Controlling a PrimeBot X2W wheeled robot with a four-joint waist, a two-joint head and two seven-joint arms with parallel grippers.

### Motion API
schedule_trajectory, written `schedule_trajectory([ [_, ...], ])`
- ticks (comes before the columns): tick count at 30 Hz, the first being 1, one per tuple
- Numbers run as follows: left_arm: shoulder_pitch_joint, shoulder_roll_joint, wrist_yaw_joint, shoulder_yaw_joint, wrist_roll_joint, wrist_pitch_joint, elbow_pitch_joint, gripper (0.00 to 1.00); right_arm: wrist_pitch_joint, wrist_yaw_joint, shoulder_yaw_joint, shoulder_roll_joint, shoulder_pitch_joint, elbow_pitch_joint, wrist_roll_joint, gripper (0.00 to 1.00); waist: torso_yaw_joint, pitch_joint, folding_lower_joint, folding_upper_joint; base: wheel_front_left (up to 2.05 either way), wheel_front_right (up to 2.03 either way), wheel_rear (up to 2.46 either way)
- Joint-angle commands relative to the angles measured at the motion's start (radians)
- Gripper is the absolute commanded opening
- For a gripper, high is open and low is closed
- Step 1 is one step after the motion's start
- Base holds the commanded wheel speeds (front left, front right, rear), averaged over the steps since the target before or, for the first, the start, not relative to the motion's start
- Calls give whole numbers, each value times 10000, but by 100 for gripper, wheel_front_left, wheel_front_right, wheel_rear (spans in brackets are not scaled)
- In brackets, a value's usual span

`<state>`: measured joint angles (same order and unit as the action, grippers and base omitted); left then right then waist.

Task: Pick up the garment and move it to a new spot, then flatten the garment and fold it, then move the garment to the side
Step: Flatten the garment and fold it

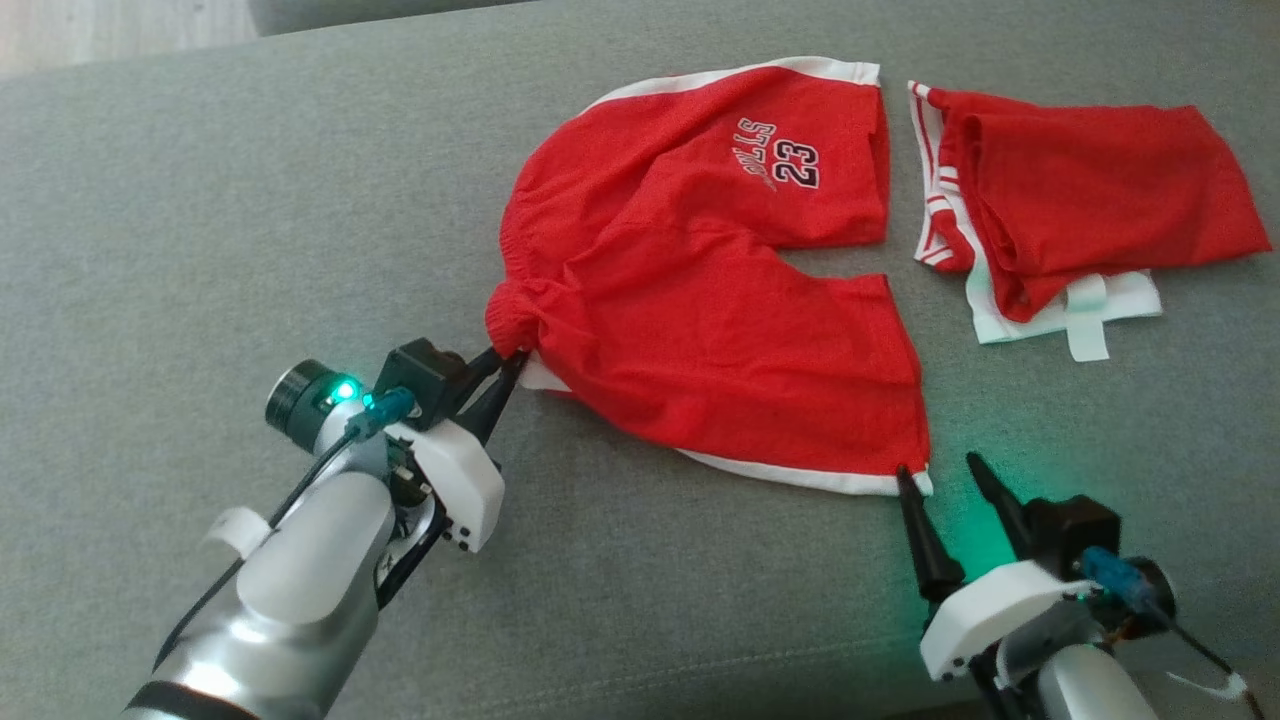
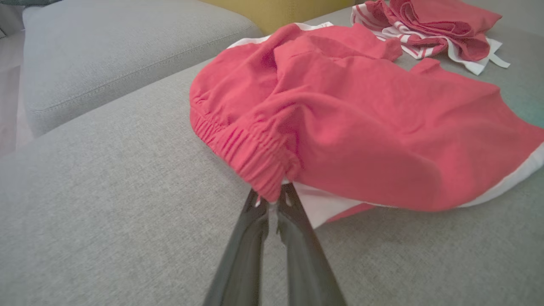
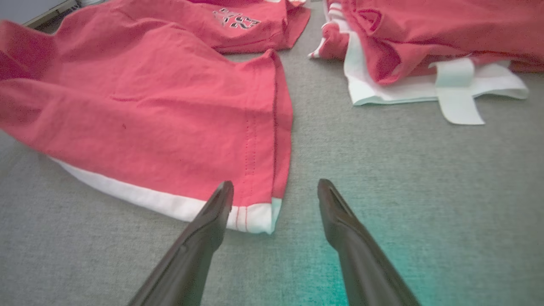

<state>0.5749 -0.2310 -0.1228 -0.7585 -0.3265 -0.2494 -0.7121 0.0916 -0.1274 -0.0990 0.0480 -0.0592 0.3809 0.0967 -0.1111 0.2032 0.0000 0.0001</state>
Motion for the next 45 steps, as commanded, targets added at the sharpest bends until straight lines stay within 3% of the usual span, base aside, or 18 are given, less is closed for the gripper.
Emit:
schedule_trajectory([
  [1,190,-343,97,489,108,-123,392,0,-71,-33,-341,24,-147,-113,43,100,91,-40,0,-1,0,0,0],
  [19,-31,-349,259,573,407,-124,933,0,-522,-33,-805,23,-599,894,635,100,387,-46,0,-1,0,0,0],
  [20,-26,-355,265,568,423,-124,935,0,-553,-33,-847,23,-637,957,692,33,393,-41,0,-1,0,0,0],
  [21,-25,-361,274,569,435,-124,938,0,-569,-33,-892,23,-676,1011,730,0,397,-44,0,-1,0,0,0],
  [29,-58,-545,334,542,540,-124,906,0,-32,-33,-1060,158,-1098,671,1159,0,394,-246,0,-1,0,0,0],
  [37,86,-944,400,613,625,-124,1396,0,685,-33,-931,882,-2049,-977,1630,0,463,-717,0,-1,0,0,0],
  [45,409,-1298,730,1128,341,3,2864,0,400,-33,-945,1454,-3007,-2516,1777,0,585,-1310,0,-1,0,0,0],
])
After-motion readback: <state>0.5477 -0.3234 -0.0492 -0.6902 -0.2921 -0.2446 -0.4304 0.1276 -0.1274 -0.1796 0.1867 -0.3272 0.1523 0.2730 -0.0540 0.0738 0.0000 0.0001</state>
